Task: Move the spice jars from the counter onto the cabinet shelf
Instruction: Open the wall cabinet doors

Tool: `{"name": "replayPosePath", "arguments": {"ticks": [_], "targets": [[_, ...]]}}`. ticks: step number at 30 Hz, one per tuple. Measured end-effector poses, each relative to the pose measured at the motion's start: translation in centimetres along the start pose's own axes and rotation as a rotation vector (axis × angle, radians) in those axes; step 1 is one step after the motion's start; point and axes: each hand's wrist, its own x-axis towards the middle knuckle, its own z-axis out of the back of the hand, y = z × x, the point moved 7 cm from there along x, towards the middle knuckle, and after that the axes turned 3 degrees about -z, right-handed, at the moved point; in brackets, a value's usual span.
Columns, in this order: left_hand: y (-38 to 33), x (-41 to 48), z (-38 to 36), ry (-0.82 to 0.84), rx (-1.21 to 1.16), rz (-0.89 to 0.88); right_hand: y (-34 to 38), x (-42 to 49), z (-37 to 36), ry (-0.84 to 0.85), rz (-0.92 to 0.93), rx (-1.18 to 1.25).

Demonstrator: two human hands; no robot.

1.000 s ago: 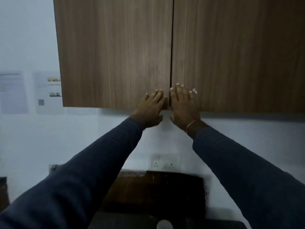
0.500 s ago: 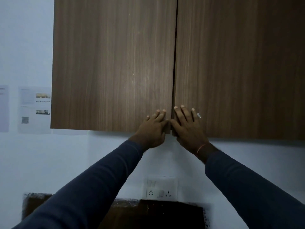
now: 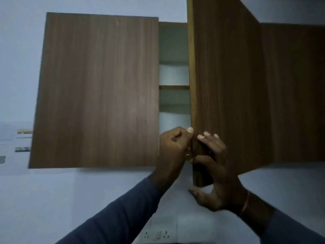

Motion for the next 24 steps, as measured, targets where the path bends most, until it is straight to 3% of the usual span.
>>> {"name": "replayPosePath", "arguments": {"ticks": [5, 8, 11, 19, 21, 24], "targets": [[-2.6, -1.9, -6.9, 0.003, -0.290, -0.080, -0.6, 0.7, 7.9, -0.235, -0.393, 0.207], [-3.5, -3.1, -12.0, 0.026, -0.488, -0.065, -1.4, 0.8, 11.6, -0.228, -0.562, 0.273], [-5.0, -3.8, -16.6, 0.040, -0.567, -0.127, -1.2, 0.4, 15.9, -0.235, -0.620, 0.190], [-8.5, -6.4, -28.4, -0.025, -0.249, -0.362, -3.3, -2.4, 29.4, -0.428, -0.805, -0.058], [-8.0, -6.8, -32.0, -0.040, -0.059, -0.366, -4.8, -4.1, 32.9, -0.481, -0.863, -0.141], [-6.8, -6.9, -37.2, 0.069, 0.206, -0.440, -7.7, -6.6, 37.1, -0.546, -0.973, -0.230]]}}
